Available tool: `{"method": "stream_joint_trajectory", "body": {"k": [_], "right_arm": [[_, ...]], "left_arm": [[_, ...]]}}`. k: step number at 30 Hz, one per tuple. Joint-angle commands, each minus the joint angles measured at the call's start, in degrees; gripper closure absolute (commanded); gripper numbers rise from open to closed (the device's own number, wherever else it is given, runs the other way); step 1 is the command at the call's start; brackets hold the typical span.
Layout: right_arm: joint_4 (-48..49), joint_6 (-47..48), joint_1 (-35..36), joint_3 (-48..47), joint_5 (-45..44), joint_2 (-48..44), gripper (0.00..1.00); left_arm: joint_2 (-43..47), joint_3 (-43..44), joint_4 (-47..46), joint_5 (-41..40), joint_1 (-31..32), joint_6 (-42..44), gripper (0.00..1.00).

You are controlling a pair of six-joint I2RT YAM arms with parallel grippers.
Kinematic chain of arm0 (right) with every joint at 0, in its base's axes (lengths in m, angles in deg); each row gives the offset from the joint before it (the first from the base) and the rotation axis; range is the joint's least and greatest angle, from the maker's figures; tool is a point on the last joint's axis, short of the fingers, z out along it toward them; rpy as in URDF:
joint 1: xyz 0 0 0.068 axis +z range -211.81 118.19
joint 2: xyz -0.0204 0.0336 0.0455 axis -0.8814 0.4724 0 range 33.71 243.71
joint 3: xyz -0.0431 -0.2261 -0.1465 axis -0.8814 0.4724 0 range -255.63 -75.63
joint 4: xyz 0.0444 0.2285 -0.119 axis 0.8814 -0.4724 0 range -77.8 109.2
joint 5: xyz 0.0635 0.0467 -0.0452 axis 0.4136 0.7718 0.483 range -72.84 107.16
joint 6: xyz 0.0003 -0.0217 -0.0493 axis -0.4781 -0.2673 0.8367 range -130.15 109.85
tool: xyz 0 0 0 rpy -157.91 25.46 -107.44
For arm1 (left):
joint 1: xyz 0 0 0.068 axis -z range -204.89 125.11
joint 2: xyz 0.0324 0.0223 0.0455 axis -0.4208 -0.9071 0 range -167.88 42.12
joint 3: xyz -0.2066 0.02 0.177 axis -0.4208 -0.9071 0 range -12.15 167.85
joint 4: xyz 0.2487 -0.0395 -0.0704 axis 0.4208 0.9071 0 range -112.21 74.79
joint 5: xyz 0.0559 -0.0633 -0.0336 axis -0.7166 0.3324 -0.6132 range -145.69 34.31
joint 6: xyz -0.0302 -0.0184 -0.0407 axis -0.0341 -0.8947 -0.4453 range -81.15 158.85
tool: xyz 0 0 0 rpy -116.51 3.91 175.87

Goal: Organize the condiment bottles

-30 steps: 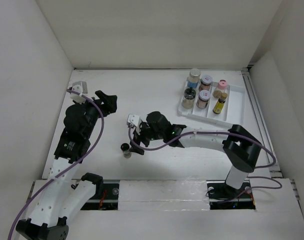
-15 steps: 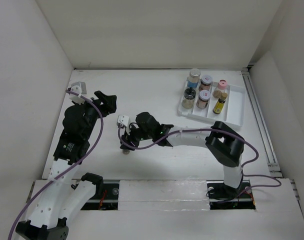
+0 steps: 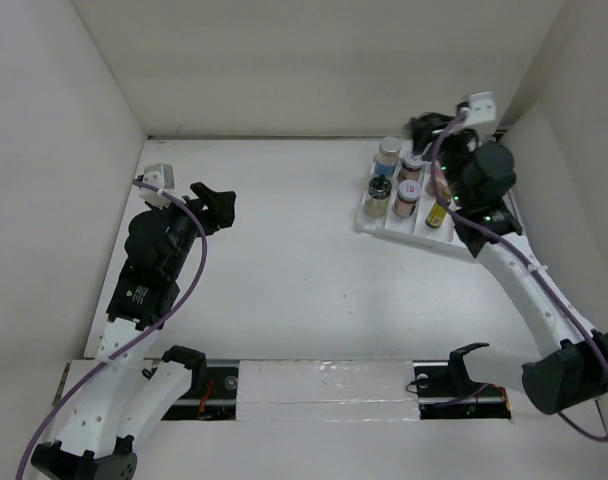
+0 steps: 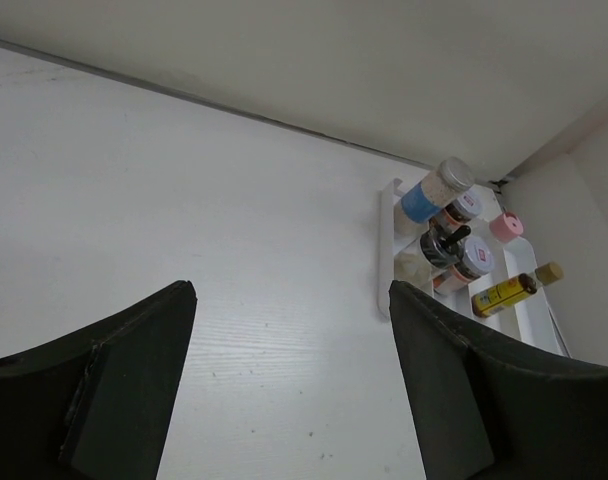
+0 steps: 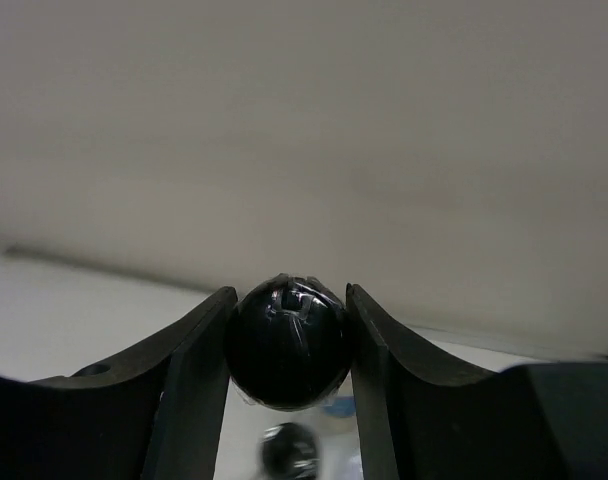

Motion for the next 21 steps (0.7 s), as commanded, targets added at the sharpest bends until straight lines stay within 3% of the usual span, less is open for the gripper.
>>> {"method": "stream_joint_trajectory", "body": {"k": [1,4,8,15,21], "right_arm": [[-0.6,-3.0,-10.1,2.0,-13.9,-1.9,0.65],[-0.6,-6.7,-20.7,2.1,-13.9,0.3,0.65],[-0.6,-9.4,-29.4,-0.6,-8.7,9.0,0.66],[1.4,-11.5,-35.7,-3.5,-3.3,21.2,0.67],[3.9,-11.5,-36.3,-5.5,-0.7,29.7,0.67]], "left_arm": [[0.6,0.3,-1.6,1.8,0.1,-0.1,0.25],[0.1,0.3,-1.6,1.8,0.1,-0.1,0.25],[-0.5,0.3,-2.1,2.5,0.1,-0.1,0.24],[-0.5,0.3,-2.1,3.1,0.1,-0.1,0.24],[-1.0,0.3,-2.7,4.1,0.1,-0.1,0.24]]}}
